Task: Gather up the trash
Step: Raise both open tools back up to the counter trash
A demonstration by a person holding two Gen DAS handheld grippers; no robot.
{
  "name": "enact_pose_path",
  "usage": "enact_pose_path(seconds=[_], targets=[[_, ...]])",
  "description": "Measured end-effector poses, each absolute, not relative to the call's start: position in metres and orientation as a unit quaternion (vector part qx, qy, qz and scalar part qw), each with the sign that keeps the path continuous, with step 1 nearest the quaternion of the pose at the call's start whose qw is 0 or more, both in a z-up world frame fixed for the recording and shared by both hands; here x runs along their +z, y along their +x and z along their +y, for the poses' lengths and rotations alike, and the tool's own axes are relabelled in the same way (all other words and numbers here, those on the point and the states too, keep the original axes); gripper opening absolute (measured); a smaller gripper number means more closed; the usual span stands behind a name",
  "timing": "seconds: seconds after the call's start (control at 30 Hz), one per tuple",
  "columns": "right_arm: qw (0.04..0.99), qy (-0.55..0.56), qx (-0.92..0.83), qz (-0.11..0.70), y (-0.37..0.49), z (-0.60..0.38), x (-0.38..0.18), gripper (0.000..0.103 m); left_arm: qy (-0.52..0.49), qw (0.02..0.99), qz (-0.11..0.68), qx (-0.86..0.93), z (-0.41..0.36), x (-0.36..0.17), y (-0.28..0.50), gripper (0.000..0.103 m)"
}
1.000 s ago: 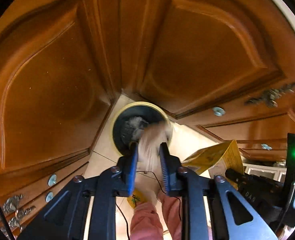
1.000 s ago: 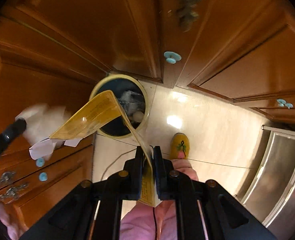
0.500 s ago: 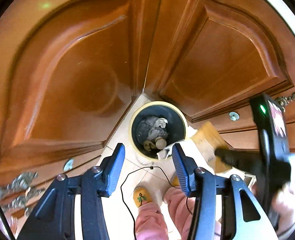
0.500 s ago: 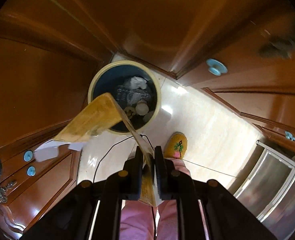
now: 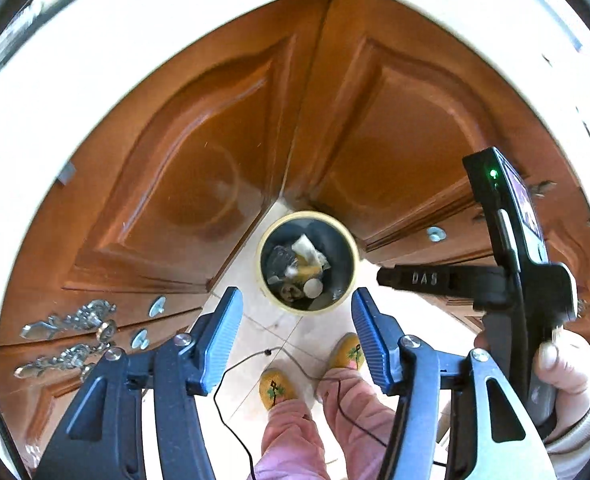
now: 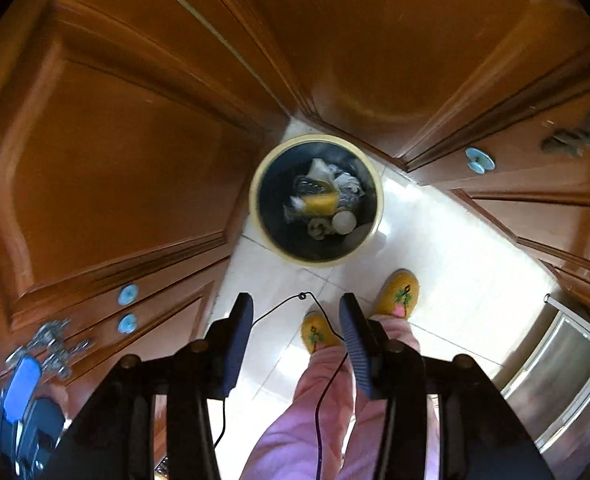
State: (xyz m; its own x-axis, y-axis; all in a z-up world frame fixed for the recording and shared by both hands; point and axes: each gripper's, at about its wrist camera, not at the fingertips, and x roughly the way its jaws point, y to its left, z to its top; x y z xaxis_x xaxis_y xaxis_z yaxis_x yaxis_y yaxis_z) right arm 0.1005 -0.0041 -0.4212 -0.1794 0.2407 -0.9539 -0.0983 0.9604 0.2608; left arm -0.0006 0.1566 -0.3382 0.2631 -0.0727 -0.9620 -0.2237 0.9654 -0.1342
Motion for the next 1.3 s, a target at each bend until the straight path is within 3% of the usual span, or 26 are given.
enact_pose_path(seconds=[0.57, 1.1, 1.3], targets=[[0.755, 0.022, 0.195, 0.626, 0.023, -0.059, -0.214, 0.045, -0.069, 0.856, 0.507, -0.074, 0.107, -0.195, -0.013, 0.068], [0.864, 0.036, 0.121, 0.487, -0.037, -0.125, -0.087, 0.046, -0.026, 0.909, 0.382, -0.164, 0.047, -0.066, -0.027, 0.080], [0.890, 0.044, 0.096, 0.444, -0.046, -0.149, -0.051, 0.056, -0.021, 0.918, 0.354, -0.176, 0.026, -0.031, -0.017, 0.083]])
